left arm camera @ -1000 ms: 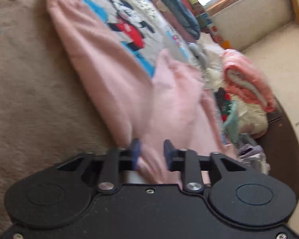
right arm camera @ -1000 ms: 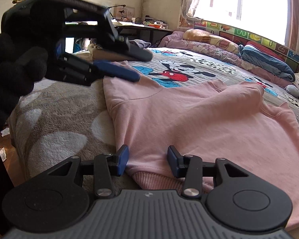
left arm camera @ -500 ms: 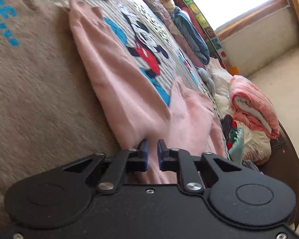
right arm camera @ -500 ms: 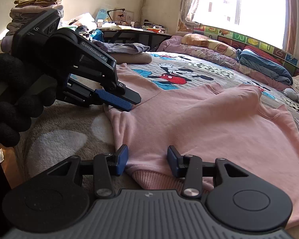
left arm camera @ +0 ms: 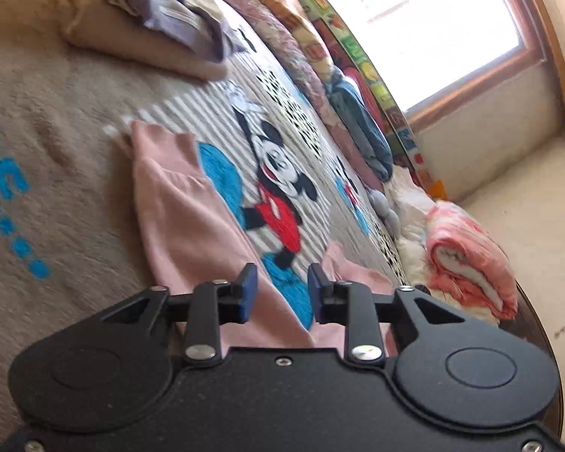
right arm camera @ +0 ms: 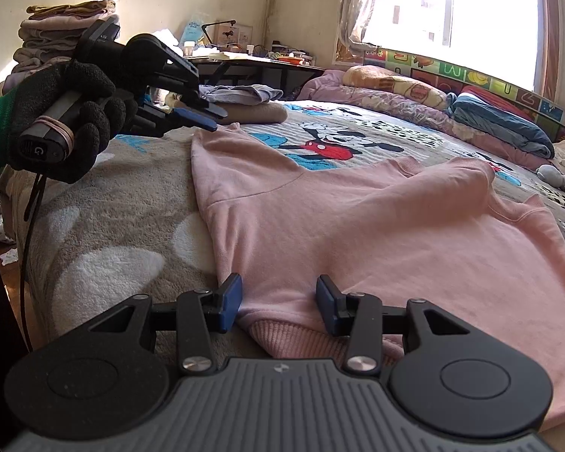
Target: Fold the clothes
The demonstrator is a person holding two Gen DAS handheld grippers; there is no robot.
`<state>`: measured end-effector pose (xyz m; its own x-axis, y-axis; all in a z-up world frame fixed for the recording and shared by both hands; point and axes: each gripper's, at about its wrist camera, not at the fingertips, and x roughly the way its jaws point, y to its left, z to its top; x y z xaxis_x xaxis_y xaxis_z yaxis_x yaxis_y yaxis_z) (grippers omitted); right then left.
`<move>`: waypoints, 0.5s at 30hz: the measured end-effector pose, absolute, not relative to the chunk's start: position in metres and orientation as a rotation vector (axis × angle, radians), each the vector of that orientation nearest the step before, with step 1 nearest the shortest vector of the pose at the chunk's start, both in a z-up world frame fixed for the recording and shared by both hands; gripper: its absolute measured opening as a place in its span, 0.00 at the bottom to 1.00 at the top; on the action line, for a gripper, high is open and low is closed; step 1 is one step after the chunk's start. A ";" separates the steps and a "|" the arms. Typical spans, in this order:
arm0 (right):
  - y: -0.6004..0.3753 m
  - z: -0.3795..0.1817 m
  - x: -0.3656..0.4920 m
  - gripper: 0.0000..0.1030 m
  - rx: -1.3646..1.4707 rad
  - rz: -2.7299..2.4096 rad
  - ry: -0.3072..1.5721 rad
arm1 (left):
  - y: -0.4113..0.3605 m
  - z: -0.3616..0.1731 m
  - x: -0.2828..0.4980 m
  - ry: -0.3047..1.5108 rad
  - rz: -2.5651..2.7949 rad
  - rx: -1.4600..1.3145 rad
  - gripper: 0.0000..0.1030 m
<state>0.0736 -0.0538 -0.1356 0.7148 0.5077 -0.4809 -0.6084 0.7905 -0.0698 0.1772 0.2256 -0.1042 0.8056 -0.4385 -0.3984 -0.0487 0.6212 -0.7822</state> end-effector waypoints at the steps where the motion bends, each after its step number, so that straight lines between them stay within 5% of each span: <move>1: -0.054 -0.136 0.074 0.43 -0.230 0.624 0.460 | 0.219 -0.109 0.182 0.642 -0.246 -0.867 0.40; 6: -0.055 -0.136 0.074 0.43 -0.221 0.628 0.462 | 0.220 -0.137 0.208 0.720 -0.233 -0.915 0.29; 15: -0.054 -0.136 0.073 0.43 -0.217 0.630 0.461 | 0.282 -0.139 0.236 0.626 -0.142 -1.000 0.29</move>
